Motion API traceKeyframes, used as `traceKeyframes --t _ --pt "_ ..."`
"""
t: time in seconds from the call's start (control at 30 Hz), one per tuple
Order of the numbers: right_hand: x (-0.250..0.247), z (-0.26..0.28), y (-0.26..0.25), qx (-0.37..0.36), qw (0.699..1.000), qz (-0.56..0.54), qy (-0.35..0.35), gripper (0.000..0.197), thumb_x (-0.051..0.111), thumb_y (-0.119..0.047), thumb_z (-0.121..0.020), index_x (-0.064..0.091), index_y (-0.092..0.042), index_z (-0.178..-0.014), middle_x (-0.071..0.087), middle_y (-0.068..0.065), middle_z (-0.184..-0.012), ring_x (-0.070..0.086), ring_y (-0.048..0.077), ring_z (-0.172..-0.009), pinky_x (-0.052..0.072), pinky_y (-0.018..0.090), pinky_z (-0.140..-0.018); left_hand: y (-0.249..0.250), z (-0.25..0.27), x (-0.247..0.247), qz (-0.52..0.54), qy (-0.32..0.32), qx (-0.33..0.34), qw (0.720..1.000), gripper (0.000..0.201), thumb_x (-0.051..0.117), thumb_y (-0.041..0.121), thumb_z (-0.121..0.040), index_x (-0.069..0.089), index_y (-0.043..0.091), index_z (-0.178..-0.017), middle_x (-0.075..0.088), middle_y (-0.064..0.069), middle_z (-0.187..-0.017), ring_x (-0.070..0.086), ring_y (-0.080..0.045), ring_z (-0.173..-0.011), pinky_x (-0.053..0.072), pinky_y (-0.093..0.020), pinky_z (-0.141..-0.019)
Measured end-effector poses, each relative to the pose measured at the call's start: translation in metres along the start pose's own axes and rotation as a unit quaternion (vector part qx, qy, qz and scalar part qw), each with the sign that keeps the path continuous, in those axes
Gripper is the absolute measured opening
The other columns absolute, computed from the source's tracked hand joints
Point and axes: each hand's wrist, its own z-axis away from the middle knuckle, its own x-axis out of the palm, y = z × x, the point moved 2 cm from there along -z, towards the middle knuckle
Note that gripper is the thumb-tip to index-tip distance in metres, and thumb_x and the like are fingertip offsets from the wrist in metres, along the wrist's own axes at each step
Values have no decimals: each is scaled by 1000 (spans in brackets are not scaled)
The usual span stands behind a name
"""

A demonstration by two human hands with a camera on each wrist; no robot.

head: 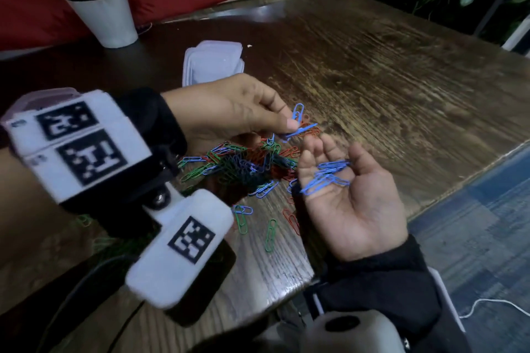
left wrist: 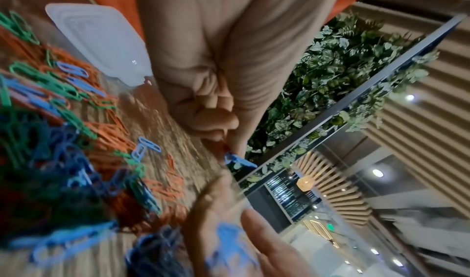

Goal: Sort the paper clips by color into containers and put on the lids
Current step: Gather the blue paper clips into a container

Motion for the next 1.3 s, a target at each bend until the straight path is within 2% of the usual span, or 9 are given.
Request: traceKeyframes --t 0.1,0.23,0.43,0.63,0.77,0.9,1.03,1.13,1.3 --pt "8 2 12 22 998 -27 -43 39 33 -30 -98 55 1 -95 62 12 -95 54 20 -79 42 28 -94 3 18 10 27 -11 26 999 9 64 7 -80 59 11 -73 57 -2 -63 46 0 -51 34 -9 -38" --pt "12 7 23 42 996 -17 -76 37 32 -33 -96 53 -3 -102 58 14 -90 53 18 -78 40 27 -90 0 27 12 11 9 48 999 8 65 4 -80 62 9 -74 60 -8 -66 50 -9 -57 38 -11 -41" --pt "10 11 28 49 995 -11 -87 52 31 -33 -96 52 10 -117 60 23 -118 55 27 -114 36 36 -108 -3 31 1 -91 78 99 988 11 68 7 -79 60 10 -73 59 6 -52 48 -5 -45 38 -12 -41" --pt "15 12 34 72 992 3 -107 48 39 -47 -92 57 -3 -94 60 15 -96 57 25 -94 45 31 -89 4 47 18 -257 132 191 938 19 75 10 -70 58 19 -71 63 6 -59 57 0 -58 41 -11 -55" --pt "11 10 32 63 992 11 -106 56 33 -46 -93 54 1 -116 56 19 -126 53 30 -119 41 36 -97 4 49 17 -206 113 162 958 30 82 9 -64 55 17 -74 66 4 -61 55 1 -52 43 -12 -52" --pt "10 8 32 66 991 7 -116 66 29 -46 -94 39 4 -135 52 24 -131 51 35 -121 40 41 -101 2 47 11 -66 70 114 989 28 82 4 -59 58 9 -72 65 -4 -60 50 1 -44 37 -9 -41" --pt "11 9 32 79 989 -26 -122 62 30 -45 -94 49 8 -122 55 27 -125 58 36 -104 44 41 -94 0 45 10 38 76 93 992 32 78 12 -48 55 6 -70 61 1 -51 50 -2 -43 36 -10 -39" --pt "7 8 28 68 992 -38 -94 50 33 -39 -95 58 4 -97 66 20 -98 61 25 -85 47 30 -89 1 41 0 94 128 71 985 31 73 17 -45 51 11 -67 51 8 -43 42 2 -35 33 -10 -35" --pt "5 8 23 57 995 -11 -82 46 35 -37 -95 60 2 -98 66 16 -91 62 22 -81 50 28 -84 1 38 -4 116 106 38 987 28 71 16 -48 53 12 -70 54 7 -44 44 1 -34 34 -9 -35"
